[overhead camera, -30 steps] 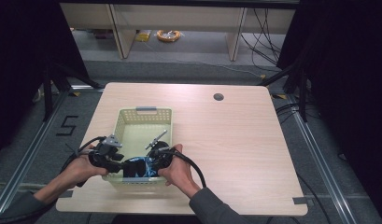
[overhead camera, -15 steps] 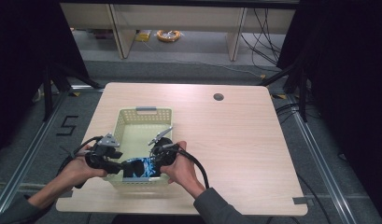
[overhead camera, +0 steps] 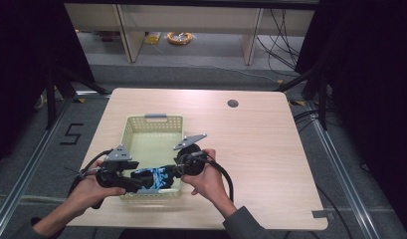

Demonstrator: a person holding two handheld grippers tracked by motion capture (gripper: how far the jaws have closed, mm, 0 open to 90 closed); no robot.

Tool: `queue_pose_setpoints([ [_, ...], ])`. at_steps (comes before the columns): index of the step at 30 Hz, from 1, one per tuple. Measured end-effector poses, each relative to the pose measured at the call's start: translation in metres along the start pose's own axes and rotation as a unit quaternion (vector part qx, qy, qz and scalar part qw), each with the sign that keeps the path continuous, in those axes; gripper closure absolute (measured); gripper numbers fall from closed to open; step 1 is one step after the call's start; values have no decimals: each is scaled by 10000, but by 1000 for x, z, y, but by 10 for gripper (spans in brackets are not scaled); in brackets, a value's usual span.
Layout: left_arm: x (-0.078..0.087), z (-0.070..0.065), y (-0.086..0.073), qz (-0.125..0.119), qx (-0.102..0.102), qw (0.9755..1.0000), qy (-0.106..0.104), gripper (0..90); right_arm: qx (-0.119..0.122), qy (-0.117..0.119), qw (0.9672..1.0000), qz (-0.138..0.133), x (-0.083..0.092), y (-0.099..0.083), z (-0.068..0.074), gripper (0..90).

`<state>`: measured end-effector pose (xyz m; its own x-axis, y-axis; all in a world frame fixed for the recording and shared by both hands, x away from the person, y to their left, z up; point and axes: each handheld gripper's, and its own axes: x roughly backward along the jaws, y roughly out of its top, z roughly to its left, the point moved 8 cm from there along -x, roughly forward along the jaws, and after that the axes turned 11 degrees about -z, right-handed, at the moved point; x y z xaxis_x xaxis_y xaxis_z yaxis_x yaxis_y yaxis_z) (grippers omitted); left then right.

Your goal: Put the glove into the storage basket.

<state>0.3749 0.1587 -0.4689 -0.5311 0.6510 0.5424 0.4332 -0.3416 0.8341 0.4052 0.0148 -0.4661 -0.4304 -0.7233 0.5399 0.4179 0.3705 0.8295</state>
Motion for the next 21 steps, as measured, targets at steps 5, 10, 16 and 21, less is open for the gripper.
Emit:
queue_pose_setpoints([
  [5,-1,-12,2,-205,260,9993,-169,241,-65,46,9997,-244,23,-2,-7,503],
  [10,-4,-34,4,-409,396,9976,-383,230,-235,10,9982,-549,43,-8,-15,446],
  [16,-10,-52,7,-611,308,9963,-516,225,-303,-74,9974,-644,60,-21,-22,413],
  [21,-16,-63,2,-583,362,9959,-588,219,-468,-177,9958,-761,74,-32,-29,397],
])
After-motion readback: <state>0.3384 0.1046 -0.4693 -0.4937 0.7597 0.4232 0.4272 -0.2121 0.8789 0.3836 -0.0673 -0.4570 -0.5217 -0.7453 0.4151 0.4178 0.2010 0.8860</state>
